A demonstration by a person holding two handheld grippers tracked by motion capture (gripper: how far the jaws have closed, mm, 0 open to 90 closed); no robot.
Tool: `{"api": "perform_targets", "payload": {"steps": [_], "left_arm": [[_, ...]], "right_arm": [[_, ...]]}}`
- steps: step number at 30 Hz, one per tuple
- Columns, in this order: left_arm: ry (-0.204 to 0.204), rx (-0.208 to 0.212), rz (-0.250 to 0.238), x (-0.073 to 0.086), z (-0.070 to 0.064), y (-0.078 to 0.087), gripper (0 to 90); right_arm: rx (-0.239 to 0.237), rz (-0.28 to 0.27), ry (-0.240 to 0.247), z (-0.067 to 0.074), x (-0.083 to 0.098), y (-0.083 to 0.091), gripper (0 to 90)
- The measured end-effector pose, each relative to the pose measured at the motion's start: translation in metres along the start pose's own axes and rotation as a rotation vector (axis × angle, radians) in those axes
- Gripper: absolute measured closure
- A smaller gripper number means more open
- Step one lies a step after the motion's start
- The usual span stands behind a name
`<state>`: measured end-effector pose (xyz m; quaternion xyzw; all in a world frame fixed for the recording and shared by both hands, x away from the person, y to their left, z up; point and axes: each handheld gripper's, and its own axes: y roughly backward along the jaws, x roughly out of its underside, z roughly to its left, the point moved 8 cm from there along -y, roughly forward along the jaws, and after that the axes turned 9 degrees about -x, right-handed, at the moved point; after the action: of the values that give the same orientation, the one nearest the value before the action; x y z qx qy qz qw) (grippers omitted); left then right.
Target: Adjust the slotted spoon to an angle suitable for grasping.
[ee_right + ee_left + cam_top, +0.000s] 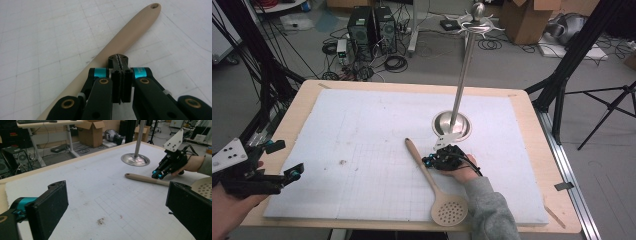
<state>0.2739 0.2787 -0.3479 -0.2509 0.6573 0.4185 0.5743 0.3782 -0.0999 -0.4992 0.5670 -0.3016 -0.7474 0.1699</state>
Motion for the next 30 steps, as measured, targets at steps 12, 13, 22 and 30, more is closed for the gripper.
{"api": "perform_targets", "payload": {"steps": [12,13,22,30], "left_arm": [[-0.009,0.056,-0.001,-0.008,-0.012,-0.025,4.7],[-0.014,0.064,-0.002,-0.009,-0.014,-0.028,4.7],[-0.028,0.12,0.014,-0.012,-0.027,-0.054,4.7],[-0.03,0.136,0.01,-0.015,-0.033,-0.06,4.7]], "right_arm": [[-0.052,-0.036,0.072,0.042,-0.007,0.024,90.0],[-0.059,-0.034,0.073,0.046,-0.005,0.024,90.0],[-0.095,0.045,0.097,0.067,0.014,0.022,90.0],[-0.1,0.112,0.138,0.073,0.023,0.024,90.0]]}}
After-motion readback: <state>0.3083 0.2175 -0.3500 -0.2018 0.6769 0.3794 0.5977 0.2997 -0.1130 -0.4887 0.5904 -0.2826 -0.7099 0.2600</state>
